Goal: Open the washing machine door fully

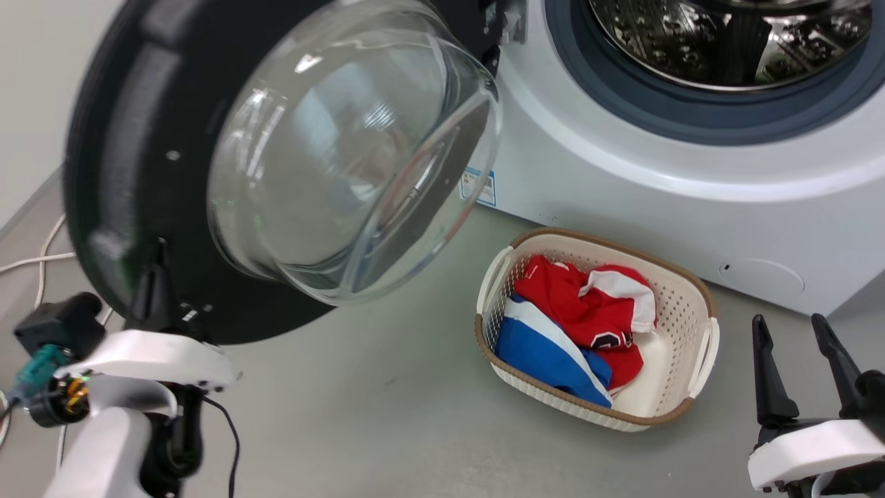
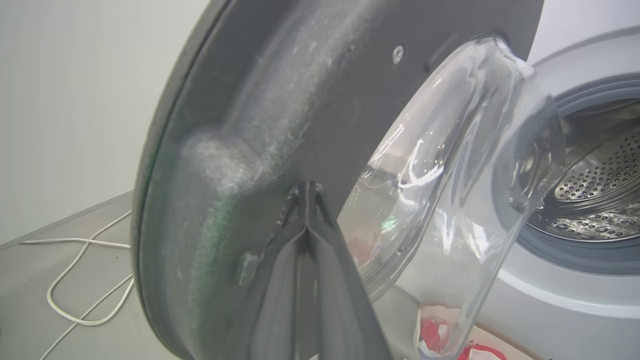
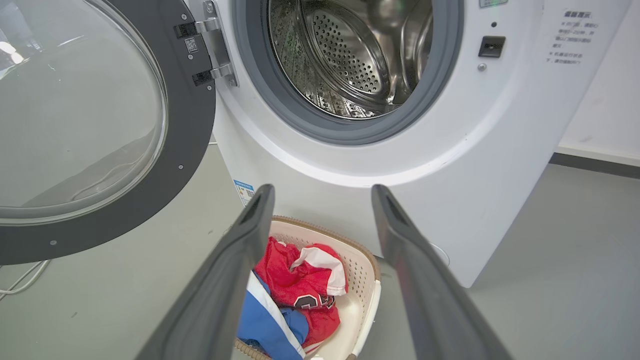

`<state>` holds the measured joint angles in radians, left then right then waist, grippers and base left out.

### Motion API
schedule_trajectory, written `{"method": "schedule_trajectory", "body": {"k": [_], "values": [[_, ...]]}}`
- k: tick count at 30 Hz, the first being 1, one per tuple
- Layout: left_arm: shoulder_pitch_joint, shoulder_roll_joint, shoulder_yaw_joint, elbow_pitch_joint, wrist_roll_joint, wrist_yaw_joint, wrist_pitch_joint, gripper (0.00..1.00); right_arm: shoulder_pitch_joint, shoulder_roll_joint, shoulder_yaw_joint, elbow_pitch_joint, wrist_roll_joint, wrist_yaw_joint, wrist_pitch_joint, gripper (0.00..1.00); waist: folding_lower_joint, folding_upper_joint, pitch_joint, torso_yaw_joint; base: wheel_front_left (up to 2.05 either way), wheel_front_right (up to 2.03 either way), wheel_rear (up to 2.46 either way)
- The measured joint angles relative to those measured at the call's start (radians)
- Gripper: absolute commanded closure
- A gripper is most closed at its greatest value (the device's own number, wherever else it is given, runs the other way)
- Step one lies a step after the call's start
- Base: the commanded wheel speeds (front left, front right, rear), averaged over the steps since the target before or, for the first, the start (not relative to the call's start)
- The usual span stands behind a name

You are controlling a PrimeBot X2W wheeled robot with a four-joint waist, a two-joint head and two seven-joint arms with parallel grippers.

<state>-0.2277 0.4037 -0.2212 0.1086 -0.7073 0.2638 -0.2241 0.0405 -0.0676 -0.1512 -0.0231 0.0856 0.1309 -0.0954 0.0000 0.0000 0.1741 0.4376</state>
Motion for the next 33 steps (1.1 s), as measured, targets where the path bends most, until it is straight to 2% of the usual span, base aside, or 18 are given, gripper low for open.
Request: {"method": "schedule_trajectory", "body": {"k": [5, 12, 17, 23, 26, 32, 33], "values": [[-0.038, 0.025, 0.062, 0.078, -0.029, -0.032, -0.016, 1.00, -0.019, -0.018, 0.002, -0.009, 0.003, 0.000, 0.009, 0.00, 0.0000, 0.0000, 0.037, -0.019, 0.00, 0.00, 0.00], [-0.098, 0.065, 0.130, 0.202, -0.054, -0.100, -0.028, 1.00, -0.033, -0.030, 0.007, -0.010, 0.007, 0.000, 0.016, 0.00, 0.0000, 0.0000, 0.066, -0.036, 0.00, 0.00, 0.00], [-0.132, 0.086, 0.156, 0.291, -0.060, -0.150, -0.034, 1.00, -0.041, -0.038, 0.010, -0.006, 0.005, 0.000, 0.018, 0.00, 0.0000, 0.0000, 0.069, -0.050, 0.00, 0.00, 0.00], [-0.150, 0.093, 0.167, 0.358, -0.052, -0.182, -0.036, 1.00, -0.042, -0.038, 0.006, 0.002, 0.005, 0.000, 0.017, 0.00, 0.0000, 0.0000, 0.058, -0.055, 0.00, 0.00, 0.00], [-0.150, 0.087, 0.167, 0.367, -0.041, -0.188, -0.036, 1.00, -0.041, -0.034, 0.006, 0.012, 0.007, 0.000, 0.014, 0.00, 0.0000, 0.0000, 0.044, -0.051, 0.00, 0.00, 0.00], [-0.037, 0.049, 0.164, 0.280, 0.033, -0.184, -0.037, 1.00, -0.024, -0.007, 0.021, 0.059, 0.020, 0.000, -0.011, 0.00, 0.0000, 0.0000, -0.026, -0.042, 0.00, 0.00, 0.00], [0.053, 0.010, 0.160, 0.191, 0.070, -0.171, -0.038, 1.00, -0.011, 0.002, 0.022, 0.078, 0.021, 0.000, -0.021, 0.00, 0.0000, 0.0000, -0.068, -0.036, 0.00, 0.00, 0.00]]}}
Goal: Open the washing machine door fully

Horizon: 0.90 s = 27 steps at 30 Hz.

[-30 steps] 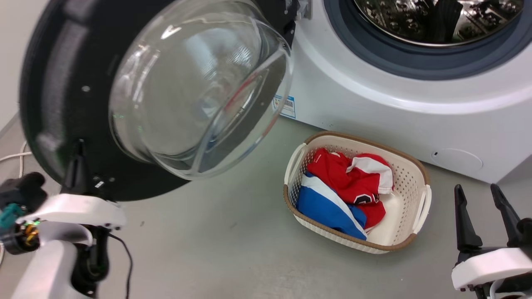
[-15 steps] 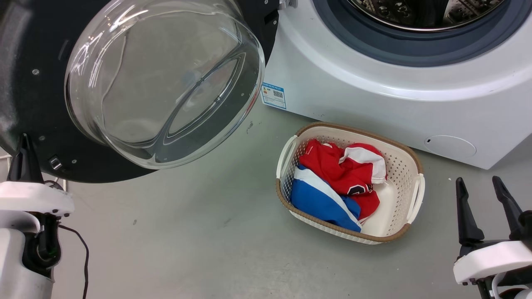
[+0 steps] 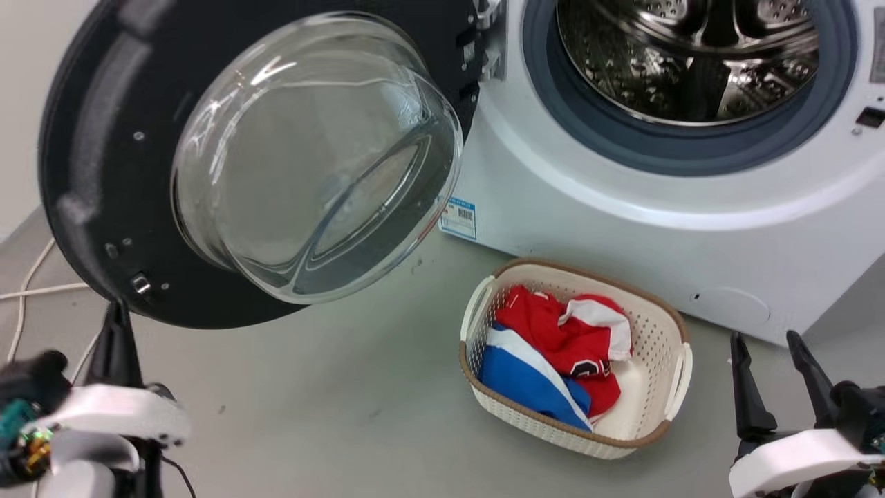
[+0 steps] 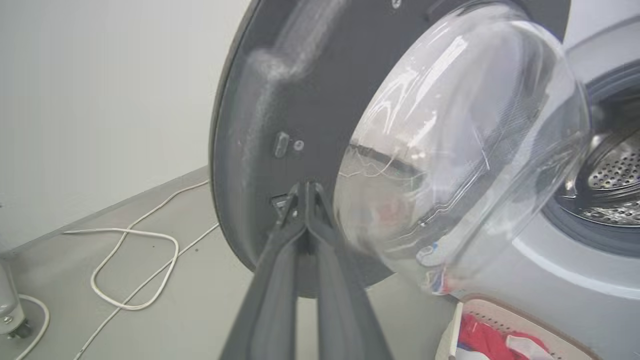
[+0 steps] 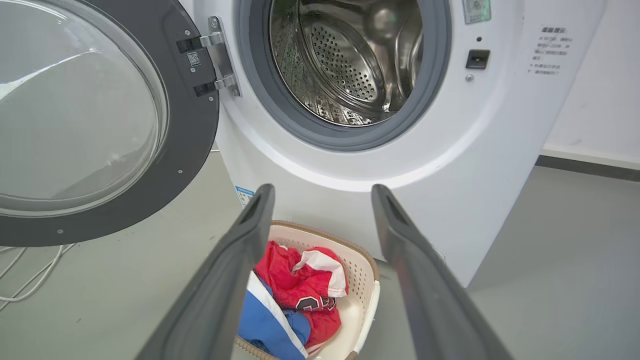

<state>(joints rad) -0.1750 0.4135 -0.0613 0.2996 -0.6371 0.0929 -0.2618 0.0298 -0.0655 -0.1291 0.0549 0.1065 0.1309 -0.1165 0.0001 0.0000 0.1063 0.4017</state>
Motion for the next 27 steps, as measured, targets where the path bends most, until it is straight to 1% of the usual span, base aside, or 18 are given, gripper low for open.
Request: {"method": "schedule_trajectory", "body": {"k": [3, 8, 13, 17, 22, 23, 24, 25, 27], "values": [[0.063, -0.028, -0.011, -0.066, 0.026, 0.019, -0.001, 1.00, 0.011, 0.006, 0.000, 0.009, 0.000, 0.000, -0.007, 0.00, 0.0000, 0.0000, -0.027, 0.004, 0.00, 0.00, 0.00], [0.134, -0.061, -0.059, -0.144, 0.055, 0.049, 0.005, 1.00, 0.019, 0.010, 0.006, 0.022, 0.000, 0.000, -0.011, 0.00, 0.0000, 0.0000, -0.066, 0.003, 0.00, 0.00, 0.00], [0.170, -0.100, -0.118, -0.201, 0.078, 0.066, 0.020, 1.00, 0.026, 0.013, 0.007, 0.027, 0.000, 0.000, -0.016, 0.00, 0.0000, 0.0000, -0.091, -0.027, 0.00, 0.00, 0.00], [0.172, -0.113, -0.171, -0.209, 0.107, 0.063, 0.027, 1.00, 0.033, 0.013, 0.009, 0.030, 0.009, 0.000, -0.017, 0.00, 0.0000, 0.0000, -0.104, -0.063, 0.00, 0.00, 0.00], [0.152, -0.126, -0.221, -0.203, 0.131, 0.038, 0.030, 1.00, 0.034, 0.014, 0.020, 0.032, 0.011, 0.000, -0.015, 0.00, 0.0000, 0.0000, -0.113, -0.125, 0.00, 0.00, 0.00], [0.147, -0.132, -0.230, -0.201, 0.133, 0.035, 0.029, 0.74, 0.034, 0.014, 0.024, 0.033, 0.018, 0.000, -0.014, 0.00, -0.0001, 0.0000, -0.114, -0.139, 0.00, 0.00, 0.00], [0.143, -0.135, -0.239, -0.198, 0.139, 0.032, 0.029, 0.16, 0.034, 0.014, 0.023, 0.034, 0.021, 0.000, -0.013, 0.00, -0.0001, 0.0000, -0.115, -0.154, 0.00, 0.00, 0.00], [0.139, -0.139, -0.248, -0.194, 0.143, 0.029, 0.029, 0.00, 0.035, 0.014, 0.024, 0.034, 0.021, 0.000, -0.013, 0.00, -0.0001, 0.0000, -0.115, -0.170, 0.00, 0.00, 0.00], [0.128, -0.143, -0.259, -0.181, 0.145, 0.022, 0.029, 0.00, 0.035, 0.014, 0.026, 0.035, 0.026, 0.000, -0.013, 0.00, -0.0001, 0.0001, -0.117, -0.202, 0.00, 0.00, 0.00]]}}
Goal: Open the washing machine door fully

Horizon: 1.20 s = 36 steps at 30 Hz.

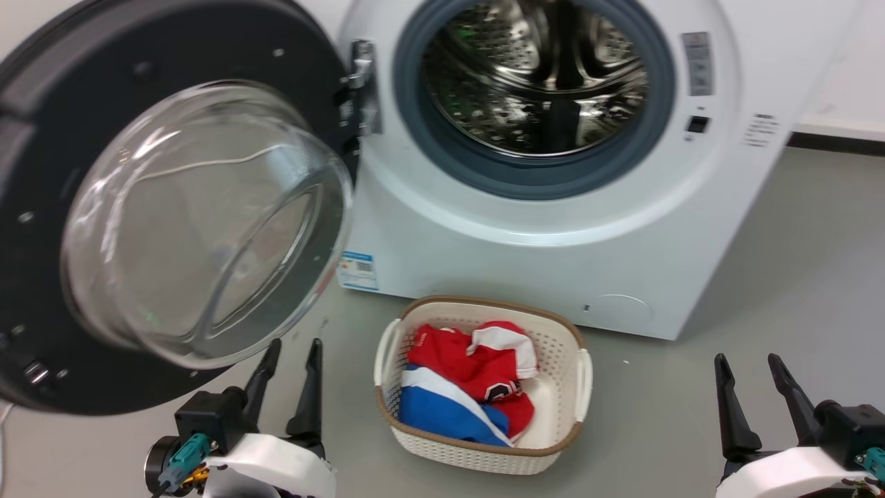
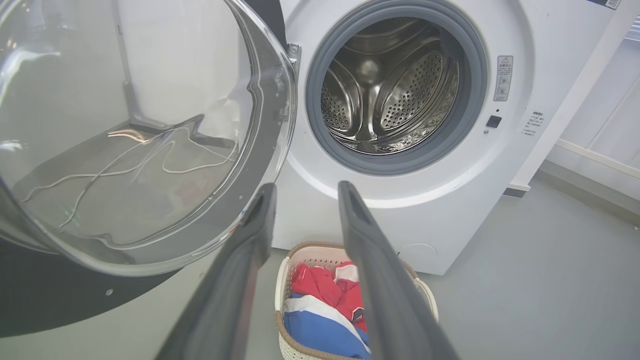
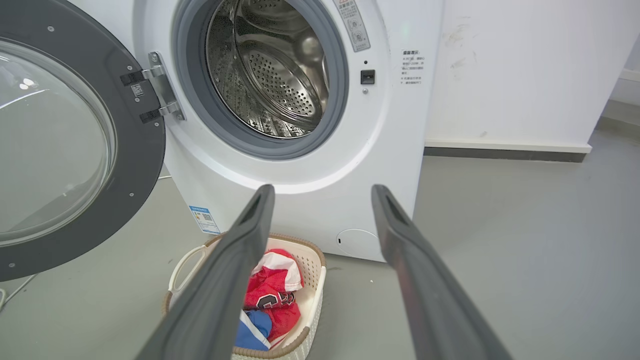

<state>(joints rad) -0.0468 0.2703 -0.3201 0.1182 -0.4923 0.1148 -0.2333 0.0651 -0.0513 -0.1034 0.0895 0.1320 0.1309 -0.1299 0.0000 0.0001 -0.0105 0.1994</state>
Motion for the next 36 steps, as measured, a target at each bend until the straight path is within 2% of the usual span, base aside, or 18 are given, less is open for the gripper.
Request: {"method": "schedule_trajectory", "body": {"k": [10, 15, 36], "values": [[-0.040, -0.004, -0.007, 0.083, 0.017, -0.002, -0.009, 0.00, 0.004, 0.000, 0.036, 0.001, -0.003, 0.000, 0.007, 0.00, 0.0000, 0.0000, -0.005, -0.166, 0.00, 0.00, 0.00], [-0.047, -0.007, -0.004, 0.111, 0.024, 0.000, -0.017, 0.00, 0.003, 0.000, 0.055, -0.003, -0.009, 0.000, 0.007, 0.00, 0.0000, 0.0000, -0.005, -0.227, 0.00, 0.00, 0.00], [-0.061, -0.013, 0.033, 0.112, 0.055, 0.009, -0.027, 0.00, -0.003, 0.000, 0.050, -0.024, -0.019, 0.000, 0.009, 0.00, 0.0000, 0.0000, 0.002, -0.248, 0.00, 0.00, 0.00]]}}
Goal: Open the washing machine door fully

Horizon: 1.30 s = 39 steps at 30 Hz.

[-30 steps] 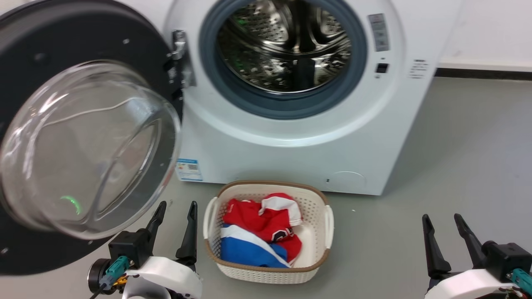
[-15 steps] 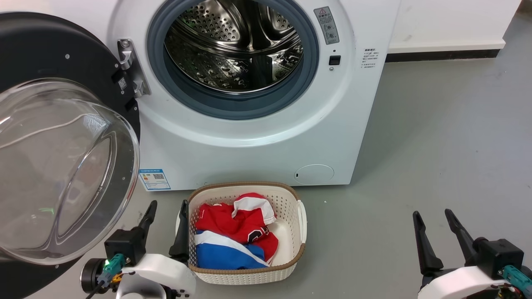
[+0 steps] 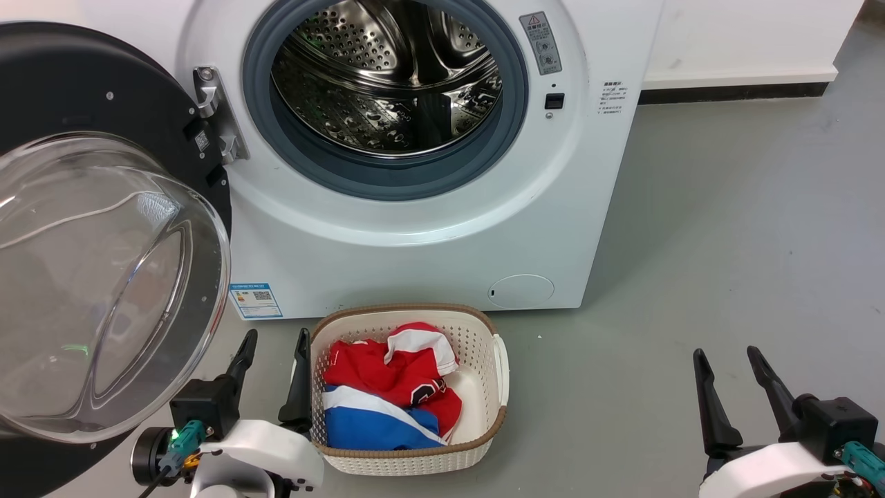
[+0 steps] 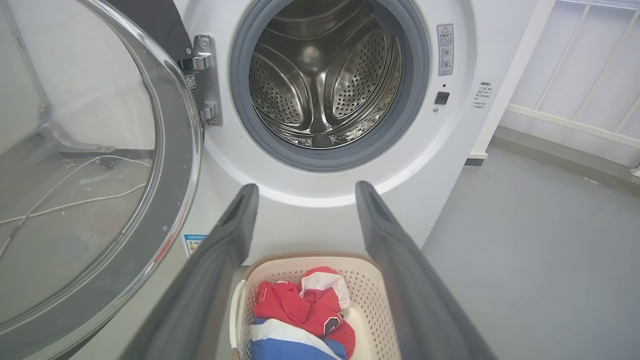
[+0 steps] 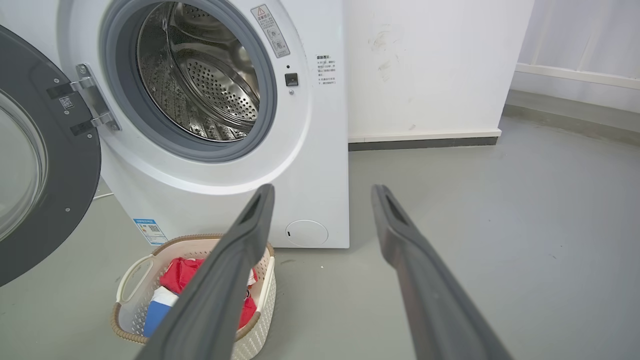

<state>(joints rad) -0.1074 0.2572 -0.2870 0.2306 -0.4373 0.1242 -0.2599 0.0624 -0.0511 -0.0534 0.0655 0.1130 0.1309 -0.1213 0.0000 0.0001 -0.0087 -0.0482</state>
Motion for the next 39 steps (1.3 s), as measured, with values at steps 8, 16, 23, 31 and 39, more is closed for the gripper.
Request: {"method": "schedule_trajectory", "body": {"k": [8, 16, 23, 31, 39], "values": [[0.000, -0.004, 0.002, 0.011, 0.000, -0.002, 0.000, 0.00, 0.000, 0.000, -0.001, -0.001, 0.000, 0.000, 0.000, 0.00, 0.0000, 0.0000, 0.001, 0.005, 0.00, 0.00, 0.00], [0.029, -0.022, 0.002, 0.041, -0.028, -0.009, 0.014, 1.00, 0.018, 0.001, -0.003, 0.038, 0.034, 0.000, 0.008, 1.00, 0.0000, 0.0000, 0.000, 0.009, 0.00, 0.00, 0.00], [0.028, -0.042, 0.039, 0.041, -0.139, -0.030, 0.048, 1.00, 0.008, 0.001, -0.008, 0.051, 0.175, 0.000, 0.031, 1.00, -0.0001, 0.0000, 0.001, 0.011, 0.00, 0.00, 0.00], [0.028, -0.057, 0.080, 0.039, -0.254, -0.055, 0.085, 1.00, -0.007, 0.001, -0.012, 0.063, 0.322, 0.000, 0.053, 1.00, 0.0000, 0.0000, 0.002, 0.014, 0.00, 0.00, 0.00], [0.027, -0.076, 0.117, 0.036, -0.359, -0.077, 0.118, 1.00, -0.025, 0.001, -0.018, 0.075, 0.458, 0.000, 0.071, 1.00, 0.0000, 0.0000, 0.002, 0.016, 0.00, 0.00, 0.00]]}}
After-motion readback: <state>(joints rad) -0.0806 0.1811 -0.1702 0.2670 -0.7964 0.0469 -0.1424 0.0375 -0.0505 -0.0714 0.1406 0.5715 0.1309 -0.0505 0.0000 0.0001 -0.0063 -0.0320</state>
